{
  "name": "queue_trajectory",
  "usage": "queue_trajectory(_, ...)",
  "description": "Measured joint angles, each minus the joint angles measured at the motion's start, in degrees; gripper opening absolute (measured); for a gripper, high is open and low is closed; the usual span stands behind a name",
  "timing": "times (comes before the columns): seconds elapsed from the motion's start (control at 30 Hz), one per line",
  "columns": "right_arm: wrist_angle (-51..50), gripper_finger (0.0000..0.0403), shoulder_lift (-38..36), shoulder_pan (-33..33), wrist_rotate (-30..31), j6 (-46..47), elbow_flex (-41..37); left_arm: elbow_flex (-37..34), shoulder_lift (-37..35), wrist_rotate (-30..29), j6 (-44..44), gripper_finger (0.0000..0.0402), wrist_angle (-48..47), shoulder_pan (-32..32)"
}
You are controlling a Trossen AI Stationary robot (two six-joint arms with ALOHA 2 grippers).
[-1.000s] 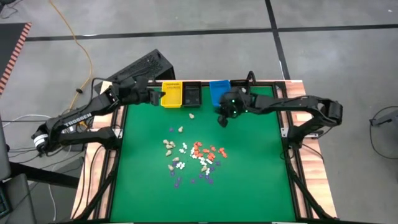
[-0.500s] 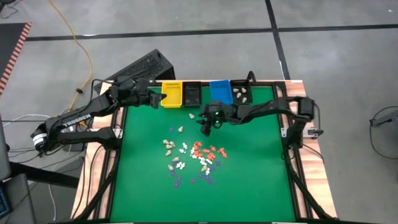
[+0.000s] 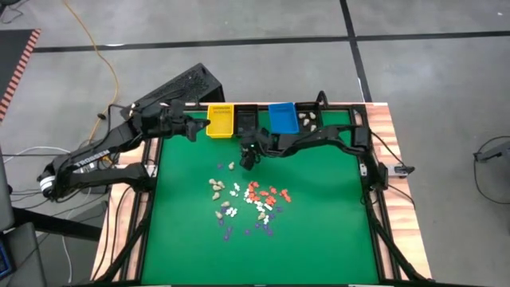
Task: Sort Halloween decoration
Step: Put the white skull toy into the right black basket
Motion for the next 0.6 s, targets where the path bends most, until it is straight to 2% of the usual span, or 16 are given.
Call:
queue_trajectory(0.23,-2.26,0.0229,3.54,-0.39,1.31,5.28,2.15,0.00,-1.49,-0.04,-0.02,0.0000,-0.82,0.02)
queue_trajectory(0.33,-4.44,0.0216,3.55,-0.35,1.29,8.12,2.16,0.00,-1.78,-0.07,-0.05,0.0000,-1.35,0.02)
queue_trajectory(0.43,-5.64,0.0184,3.41,-0.06,1.25,8.21,2.12,0.00,-1.90,-0.17,-0.07,0.0000,-1.71,0.02)
queue_trajectory(0.6,-8.63,0.0110,2.31,0.09,-0.32,11.01,2.07,0.00,-1.90,-0.45,-0.09,0.0000,-1.69,0.04)
